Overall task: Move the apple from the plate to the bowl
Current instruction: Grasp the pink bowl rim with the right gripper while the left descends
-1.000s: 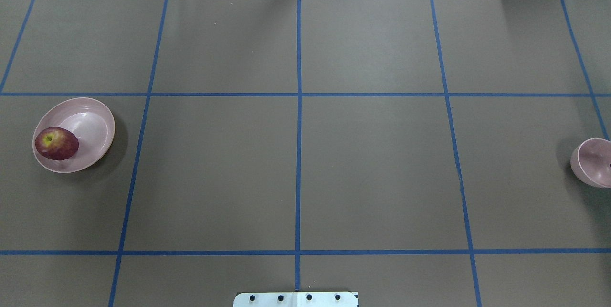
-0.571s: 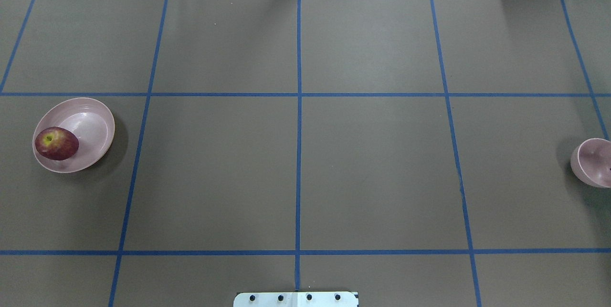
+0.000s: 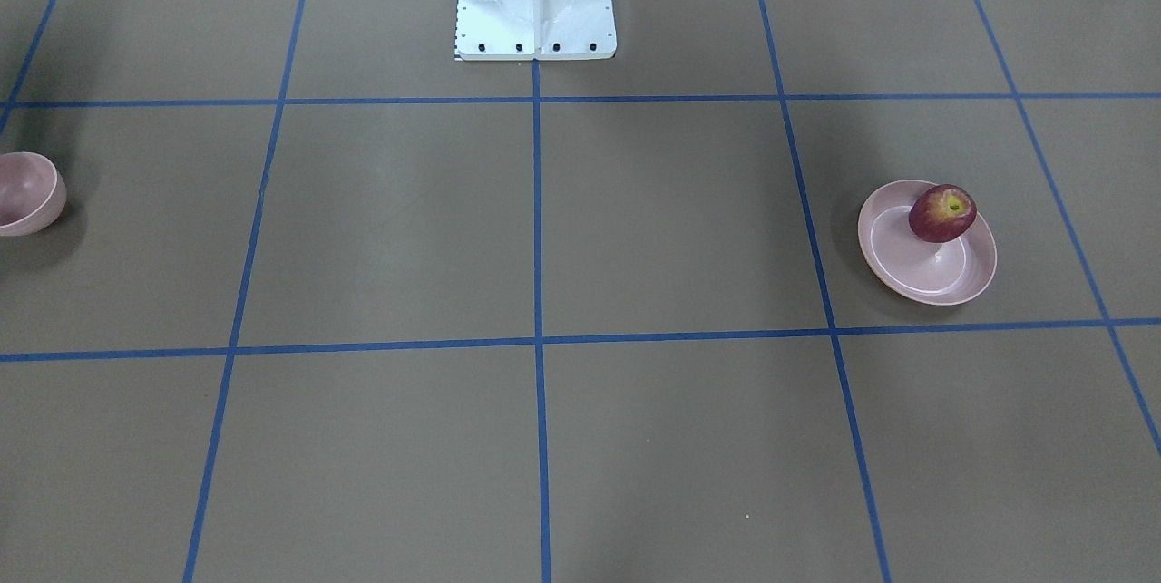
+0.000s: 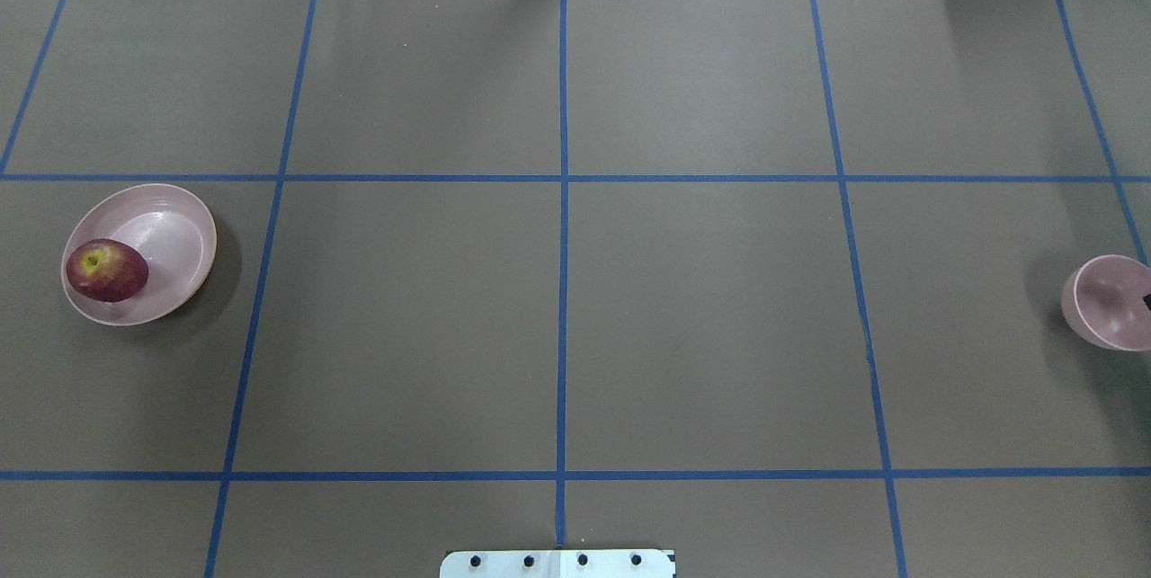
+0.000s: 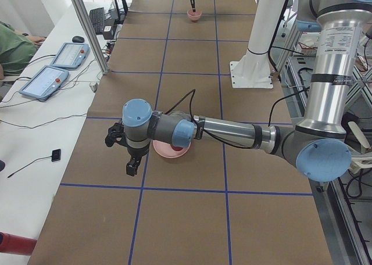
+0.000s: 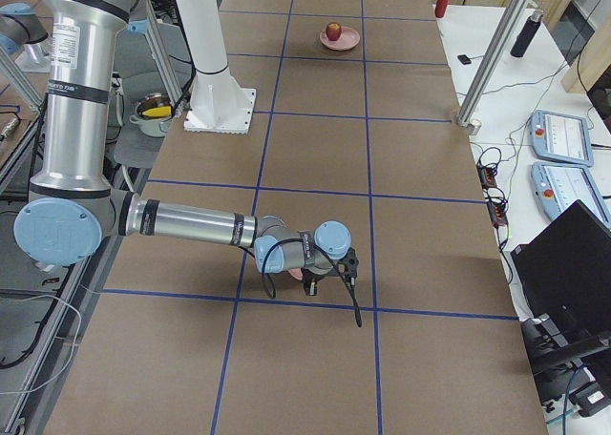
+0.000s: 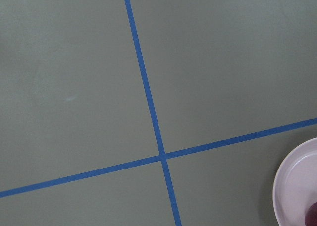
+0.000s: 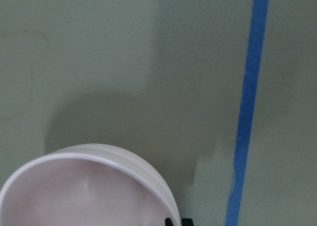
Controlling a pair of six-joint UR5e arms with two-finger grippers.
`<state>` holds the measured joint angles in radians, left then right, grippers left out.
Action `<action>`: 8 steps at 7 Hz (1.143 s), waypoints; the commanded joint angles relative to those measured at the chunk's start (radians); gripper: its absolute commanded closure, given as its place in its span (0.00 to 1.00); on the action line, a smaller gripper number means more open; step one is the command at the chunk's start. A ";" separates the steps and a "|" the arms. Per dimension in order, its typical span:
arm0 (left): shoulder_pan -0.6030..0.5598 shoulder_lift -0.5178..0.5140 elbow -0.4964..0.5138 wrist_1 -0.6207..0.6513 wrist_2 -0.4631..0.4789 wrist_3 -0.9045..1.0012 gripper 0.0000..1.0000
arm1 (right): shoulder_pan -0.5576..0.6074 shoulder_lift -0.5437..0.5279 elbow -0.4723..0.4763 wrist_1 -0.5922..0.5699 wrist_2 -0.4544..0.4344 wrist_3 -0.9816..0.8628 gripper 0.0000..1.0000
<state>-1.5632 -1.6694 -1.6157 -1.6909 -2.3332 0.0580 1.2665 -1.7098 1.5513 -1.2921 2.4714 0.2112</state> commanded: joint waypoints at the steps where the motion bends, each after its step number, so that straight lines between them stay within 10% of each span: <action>1: 0.076 -0.006 0.002 -0.004 0.003 -0.111 0.01 | 0.026 0.031 0.120 -0.007 0.087 0.138 1.00; 8: 0.442 0.115 -0.135 -0.212 0.015 -0.834 0.01 | -0.056 0.309 0.271 -0.012 0.113 0.764 1.00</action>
<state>-1.1645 -1.5697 -1.7500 -1.8554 -2.3195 -0.7055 1.2465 -1.4525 1.8121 -1.3042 2.5874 0.8822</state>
